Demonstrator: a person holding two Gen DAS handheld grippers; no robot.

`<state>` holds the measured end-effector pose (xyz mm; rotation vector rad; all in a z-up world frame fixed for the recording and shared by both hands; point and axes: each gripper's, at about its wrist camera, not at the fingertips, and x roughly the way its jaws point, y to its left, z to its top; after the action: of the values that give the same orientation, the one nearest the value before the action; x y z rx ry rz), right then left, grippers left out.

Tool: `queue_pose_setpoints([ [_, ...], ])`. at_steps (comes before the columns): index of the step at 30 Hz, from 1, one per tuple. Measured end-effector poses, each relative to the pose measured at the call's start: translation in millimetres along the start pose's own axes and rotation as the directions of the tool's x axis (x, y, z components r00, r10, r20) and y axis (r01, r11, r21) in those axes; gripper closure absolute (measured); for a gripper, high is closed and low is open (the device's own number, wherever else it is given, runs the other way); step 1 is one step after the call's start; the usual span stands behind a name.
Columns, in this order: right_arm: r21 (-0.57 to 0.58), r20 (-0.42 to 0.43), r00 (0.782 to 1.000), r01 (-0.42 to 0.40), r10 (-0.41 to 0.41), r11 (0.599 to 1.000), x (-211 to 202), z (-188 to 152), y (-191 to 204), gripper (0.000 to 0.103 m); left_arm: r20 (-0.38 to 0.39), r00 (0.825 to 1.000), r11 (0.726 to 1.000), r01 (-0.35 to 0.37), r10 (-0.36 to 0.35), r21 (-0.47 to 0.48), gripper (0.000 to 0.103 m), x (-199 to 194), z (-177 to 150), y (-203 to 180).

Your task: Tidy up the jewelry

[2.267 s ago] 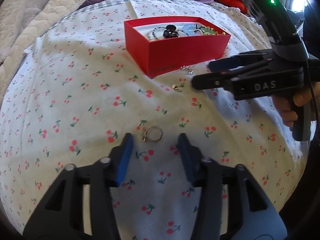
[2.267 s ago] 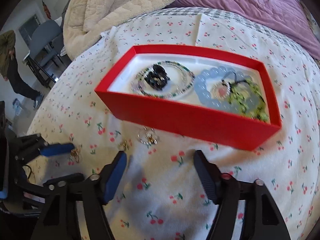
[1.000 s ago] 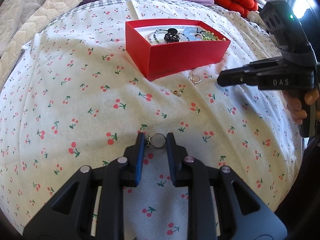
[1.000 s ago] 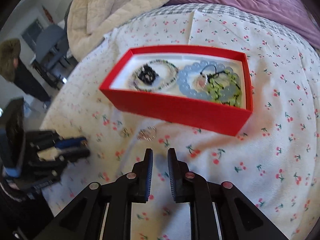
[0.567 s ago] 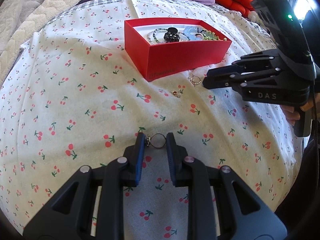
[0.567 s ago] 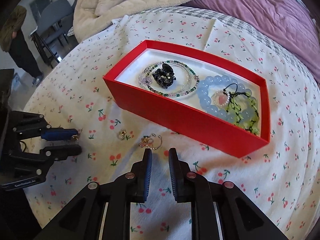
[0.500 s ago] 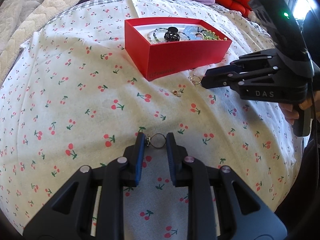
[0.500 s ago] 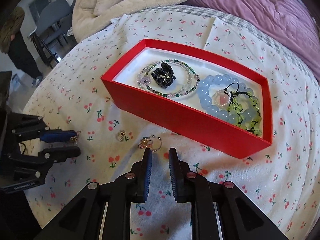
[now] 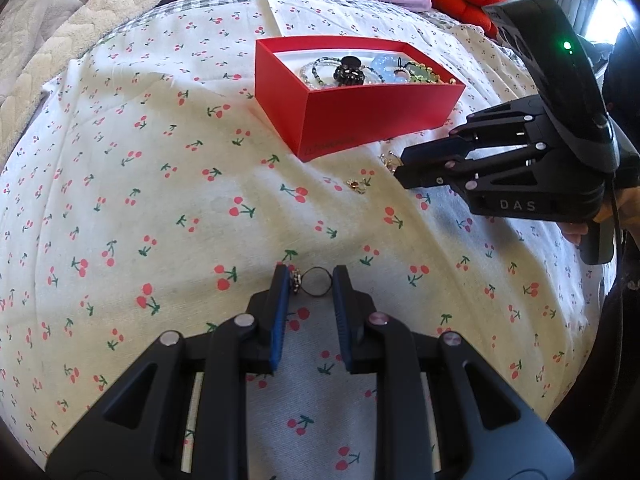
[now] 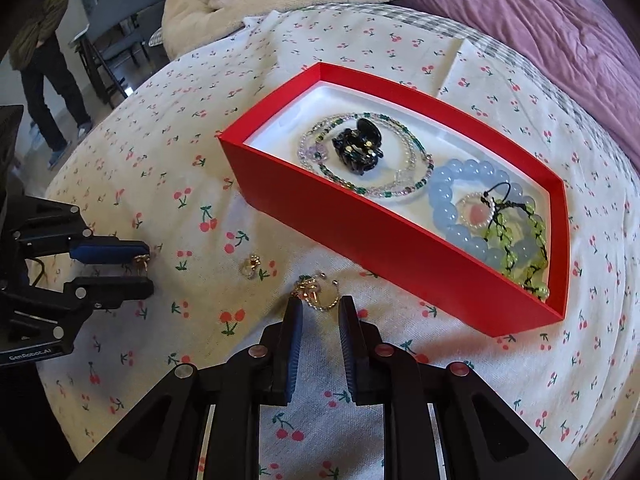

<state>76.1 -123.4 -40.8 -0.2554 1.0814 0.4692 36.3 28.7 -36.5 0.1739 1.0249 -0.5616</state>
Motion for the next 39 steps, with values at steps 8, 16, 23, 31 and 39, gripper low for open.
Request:
queue_pose_setpoints([
  [8,-0.06,-0.005,0.987,-0.161,0.161,0.985,-7,2,17,0.084,0.001,1.0,1.0,0.001,-0.001,-0.001,0.079,-1,0,2],
  [16,0.022,0.003,0.994,-0.107,0.107,0.994,3,9,3,0.084,-0.001,1.0,1.0,-0.001,0.001,-0.006,0.079,-2,0,1],
  [23,0.049,0.005,0.995,-0.1,0.1,0.994,6,12,-2,0.056,-0.003,1.0,1.0,-0.002,0.002,-0.009,0.079,-1,-1,3],
  [31,0.04,0.039,0.994,-0.104,0.103,0.994,4,9,0,0.052,-0.003,1.0,1.0,-0.006,0.005,-0.013,0.079,0,0,4],
  [39,0.107,0.1,0.988,-0.125,0.115,0.986,-14,10,-20,0.064,-0.001,1.0,1.0,-0.009,0.009,-0.014,0.079,-1,0,4],
])
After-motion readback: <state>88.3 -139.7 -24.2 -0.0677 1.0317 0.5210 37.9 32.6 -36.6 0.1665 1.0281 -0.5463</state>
